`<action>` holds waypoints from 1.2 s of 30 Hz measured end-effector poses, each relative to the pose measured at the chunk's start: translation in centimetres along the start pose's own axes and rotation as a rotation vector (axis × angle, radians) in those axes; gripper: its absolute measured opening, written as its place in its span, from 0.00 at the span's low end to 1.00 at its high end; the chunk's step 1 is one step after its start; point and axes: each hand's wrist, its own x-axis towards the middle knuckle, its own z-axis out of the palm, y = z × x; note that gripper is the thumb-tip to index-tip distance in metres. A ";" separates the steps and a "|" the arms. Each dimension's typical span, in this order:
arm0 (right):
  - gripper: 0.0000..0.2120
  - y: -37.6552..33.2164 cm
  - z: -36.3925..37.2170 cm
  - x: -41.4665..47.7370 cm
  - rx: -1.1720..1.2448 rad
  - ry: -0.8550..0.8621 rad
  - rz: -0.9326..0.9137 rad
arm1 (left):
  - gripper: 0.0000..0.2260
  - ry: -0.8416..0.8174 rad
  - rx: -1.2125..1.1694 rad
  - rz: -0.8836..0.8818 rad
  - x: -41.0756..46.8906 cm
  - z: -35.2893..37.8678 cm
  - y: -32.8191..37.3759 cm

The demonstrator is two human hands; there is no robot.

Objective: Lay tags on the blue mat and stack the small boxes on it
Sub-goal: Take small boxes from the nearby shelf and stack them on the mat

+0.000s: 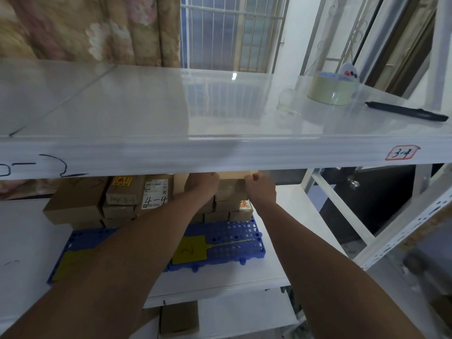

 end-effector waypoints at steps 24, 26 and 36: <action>0.39 5.4 3.2 -2.8 0.538 -0.085 0.456 | 0.12 0.258 0.066 0.216 -2.3 -9.2 -11.3; 0.39 5.6 3.0 -2.8 0.545 -0.093 0.452 | 0.11 0.187 0.033 0.264 -3.3 -6.4 -9.1; 0.34 6.5 3.2 -1.6 0.553 -0.192 0.424 | 0.13 -0.025 -0.246 -0.178 -7.3 5.8 -6.5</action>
